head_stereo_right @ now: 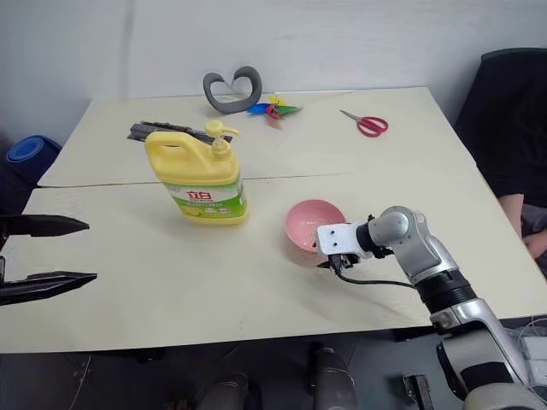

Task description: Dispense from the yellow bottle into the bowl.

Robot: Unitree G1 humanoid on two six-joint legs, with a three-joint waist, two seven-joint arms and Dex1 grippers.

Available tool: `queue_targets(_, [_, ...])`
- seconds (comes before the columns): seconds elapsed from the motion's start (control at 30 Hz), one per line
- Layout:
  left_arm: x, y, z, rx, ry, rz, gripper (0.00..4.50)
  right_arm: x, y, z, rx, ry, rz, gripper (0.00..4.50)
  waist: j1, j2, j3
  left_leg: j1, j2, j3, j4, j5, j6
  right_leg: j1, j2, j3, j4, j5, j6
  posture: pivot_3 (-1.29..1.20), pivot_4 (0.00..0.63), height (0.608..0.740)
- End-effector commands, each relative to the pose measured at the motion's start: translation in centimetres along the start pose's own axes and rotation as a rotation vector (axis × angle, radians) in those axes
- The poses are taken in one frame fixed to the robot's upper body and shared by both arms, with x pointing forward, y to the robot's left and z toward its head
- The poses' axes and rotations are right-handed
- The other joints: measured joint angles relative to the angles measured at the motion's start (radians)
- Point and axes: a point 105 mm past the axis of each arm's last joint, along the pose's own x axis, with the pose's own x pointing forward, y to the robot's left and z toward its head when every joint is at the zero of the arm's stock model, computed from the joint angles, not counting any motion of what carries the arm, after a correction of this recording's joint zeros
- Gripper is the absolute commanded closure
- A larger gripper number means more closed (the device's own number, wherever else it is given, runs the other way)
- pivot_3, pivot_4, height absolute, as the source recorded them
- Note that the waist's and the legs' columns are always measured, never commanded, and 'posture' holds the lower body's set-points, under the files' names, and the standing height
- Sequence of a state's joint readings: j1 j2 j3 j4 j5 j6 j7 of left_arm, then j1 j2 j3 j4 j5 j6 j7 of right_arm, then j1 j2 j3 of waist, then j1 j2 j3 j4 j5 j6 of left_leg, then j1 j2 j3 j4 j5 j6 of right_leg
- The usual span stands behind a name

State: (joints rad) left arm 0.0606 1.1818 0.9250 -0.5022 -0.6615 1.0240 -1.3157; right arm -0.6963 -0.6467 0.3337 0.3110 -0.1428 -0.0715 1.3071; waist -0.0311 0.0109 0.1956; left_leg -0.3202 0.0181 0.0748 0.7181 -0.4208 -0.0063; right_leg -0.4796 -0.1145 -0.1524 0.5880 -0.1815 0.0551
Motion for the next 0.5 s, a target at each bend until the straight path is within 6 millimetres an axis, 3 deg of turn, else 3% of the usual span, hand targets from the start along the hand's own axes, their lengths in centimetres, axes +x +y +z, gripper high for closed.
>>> queue_targets(0.03, [-1.0, 0.4, -0.1, -0.002, -0.016, 0.043, 0.00, -5.6, -2.3, 1.7, 0.134, -0.146, -0.090, 1.05, 0.001, 0.000, 0.000, 0.000, 0.000, 0.000, 0.000, 0.000, 0.000, 0.000, 0.000, 0.000, 0.000, 0.000, 0.000, 0.00, 0.150, 0.740])
queue_targets(0.13, [-2.0, 0.4, -0.2, -0.017, -0.020, 0.052, 0.00, -10.7, -3.3, 2.1, 0.245, -0.216, -0.122, 0.04, 0.003, 0.001, 0.001, -0.001, 0.000, -0.003, 0.000, 0.000, 0.001, 0.000, 0.000, 0.000, -0.001, 0.000, 0.000, 0.00, 0.150, 0.740])
queue_targets(0.2, [-3.1, 0.5, -0.3, -0.034, -0.024, 0.071, 0.00, -14.9, -3.5, 1.6, 0.296, -0.217, -0.145, 0.04, 0.004, 0.001, 0.001, -0.001, 0.000, -0.004, 0.000, -0.001, 0.002, 0.000, 0.000, -0.001, -0.002, 0.000, 0.000, 0.00, 0.150, 0.740])
queue_targets(0.3, [-4.5, 1.0, 0.0, -0.049, -0.051, 0.110, 0.00, -19.0, -3.9, 1.0, 0.375, -0.222, -0.212, 0.04, 0.004, 0.001, 0.001, -0.001, 0.001, -0.003, -0.002, -0.001, 0.002, 0.000, 0.000, -0.004, -0.004, -0.001, -0.001, 0.00, 0.150, 0.740])
queue_targets(0.4, [-5.3, 1.7, 1.0, -0.049, -0.117, 0.135, 0.00, -21.0, -3.8, 0.9, 0.436, -0.242, -0.238, 0.04, 0.002, 0.000, 0.001, -0.001, 0.001, -0.002, -0.002, -0.001, 0.002, 0.000, 0.001, -0.004, -0.004, -0.001, -0.001, 0.00, 0.150, 0.740])
queue_targets(0.5, [-5.2, 2.2, 0.9, -0.041, -0.126, 0.145, 0.00, -20.7, -4.1, 0.9, 0.458, -0.289, -0.243, 0.04, -0.001, 0.000, 0.001, 0.000, 0.002, 0.003, -0.003, -0.002, 0.002, 0.000, 0.000, -0.003, -0.003, -0.001, -0.001, 0.00, 0.150, 0.740])
